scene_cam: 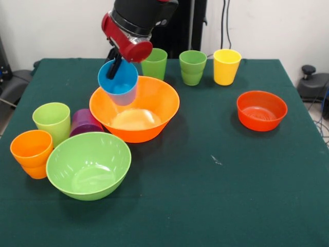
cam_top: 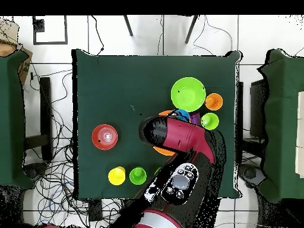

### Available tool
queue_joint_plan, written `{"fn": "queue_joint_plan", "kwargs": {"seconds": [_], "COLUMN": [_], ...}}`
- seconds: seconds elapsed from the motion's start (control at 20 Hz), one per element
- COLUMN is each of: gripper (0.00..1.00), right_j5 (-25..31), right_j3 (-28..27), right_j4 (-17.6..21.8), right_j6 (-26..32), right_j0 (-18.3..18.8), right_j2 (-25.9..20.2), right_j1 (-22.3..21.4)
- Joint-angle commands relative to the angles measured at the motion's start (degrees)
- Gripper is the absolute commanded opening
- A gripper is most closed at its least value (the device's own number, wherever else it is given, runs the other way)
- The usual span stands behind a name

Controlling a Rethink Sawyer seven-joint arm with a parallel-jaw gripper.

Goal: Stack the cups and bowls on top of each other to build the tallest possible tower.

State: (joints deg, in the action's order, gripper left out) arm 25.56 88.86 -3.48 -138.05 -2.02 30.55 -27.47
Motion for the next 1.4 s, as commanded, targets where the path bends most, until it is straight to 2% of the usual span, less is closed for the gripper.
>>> {"fn": "queue_joint_plan", "kwargs": {"seconds": [0.05, 0.35, 0.6, 1.15, 1.4], "gripper": [0.00, 0.00, 0.00, 0.00, 0.00], "right_j5": [-4.35, -6.30, -6.33, -7.09, -10.03], "right_j3": [1.74, 1.54, 0.74, -0.51, -0.30], "right_j4": [0.56, -0.24, -0.34, -0.12, -1.15], "right_j6": [-4.36, -5.74, -6.84, -8.64, -10.08], "right_j0": [0.97, 0.92, -0.42, -3.38, -3.82], "right_j2": [-6.98, -6.37, -3.94, 1.21, 2.19], "right_j1": [0.87, 0.28, 0.37, 3.03, 4.17]}}
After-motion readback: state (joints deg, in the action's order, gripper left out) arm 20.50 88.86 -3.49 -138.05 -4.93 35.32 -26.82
